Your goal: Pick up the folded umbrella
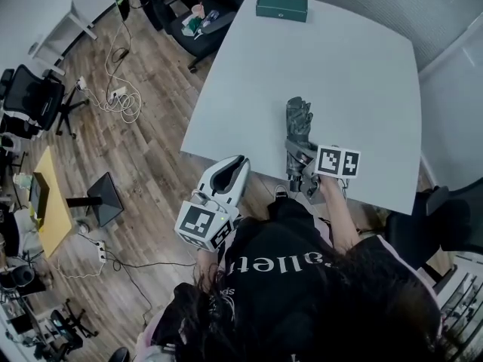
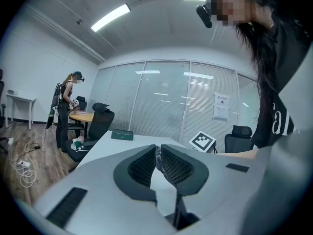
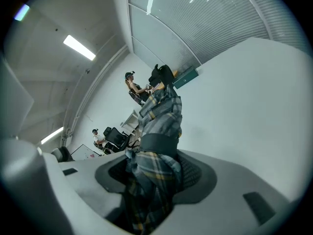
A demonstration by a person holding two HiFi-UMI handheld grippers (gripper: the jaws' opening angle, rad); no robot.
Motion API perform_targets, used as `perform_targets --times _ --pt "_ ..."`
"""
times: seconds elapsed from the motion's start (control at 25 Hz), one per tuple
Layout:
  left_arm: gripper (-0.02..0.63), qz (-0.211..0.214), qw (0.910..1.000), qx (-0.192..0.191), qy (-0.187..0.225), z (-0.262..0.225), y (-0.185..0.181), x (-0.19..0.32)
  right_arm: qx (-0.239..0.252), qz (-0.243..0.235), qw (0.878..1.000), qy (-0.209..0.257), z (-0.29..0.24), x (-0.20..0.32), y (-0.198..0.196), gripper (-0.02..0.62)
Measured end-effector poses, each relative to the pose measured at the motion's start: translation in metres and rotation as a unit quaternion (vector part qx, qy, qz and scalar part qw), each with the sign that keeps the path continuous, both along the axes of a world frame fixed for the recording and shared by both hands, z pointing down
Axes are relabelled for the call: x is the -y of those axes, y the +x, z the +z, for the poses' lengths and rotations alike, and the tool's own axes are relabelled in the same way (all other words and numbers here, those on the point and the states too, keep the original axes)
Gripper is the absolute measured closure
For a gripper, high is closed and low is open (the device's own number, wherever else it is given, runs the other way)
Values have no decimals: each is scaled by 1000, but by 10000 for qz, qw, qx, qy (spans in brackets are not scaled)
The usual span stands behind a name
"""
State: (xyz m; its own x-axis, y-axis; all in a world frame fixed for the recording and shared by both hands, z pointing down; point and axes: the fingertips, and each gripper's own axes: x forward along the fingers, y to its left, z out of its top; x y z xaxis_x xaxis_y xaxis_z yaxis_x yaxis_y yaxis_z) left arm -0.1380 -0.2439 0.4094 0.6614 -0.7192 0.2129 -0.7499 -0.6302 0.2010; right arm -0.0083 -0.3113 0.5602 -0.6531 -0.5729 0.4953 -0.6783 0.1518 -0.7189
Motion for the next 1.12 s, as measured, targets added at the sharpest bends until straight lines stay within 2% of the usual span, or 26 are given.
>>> perform_targets --times 0.28,0.84,1.12 --pt "552 -54 10000 -53 13 -1 -20 -46 273 -131 9992 244 -37 -53 -30 365" --pt "552 -205 9996 -211 -5 6 -65 -162 442 -329 9983 184 -52 -180 -80 366" --pt "552 -161 9992 -365 -36 13 -60 -193 362 -345 9985 212 -60 -216 -75 365"
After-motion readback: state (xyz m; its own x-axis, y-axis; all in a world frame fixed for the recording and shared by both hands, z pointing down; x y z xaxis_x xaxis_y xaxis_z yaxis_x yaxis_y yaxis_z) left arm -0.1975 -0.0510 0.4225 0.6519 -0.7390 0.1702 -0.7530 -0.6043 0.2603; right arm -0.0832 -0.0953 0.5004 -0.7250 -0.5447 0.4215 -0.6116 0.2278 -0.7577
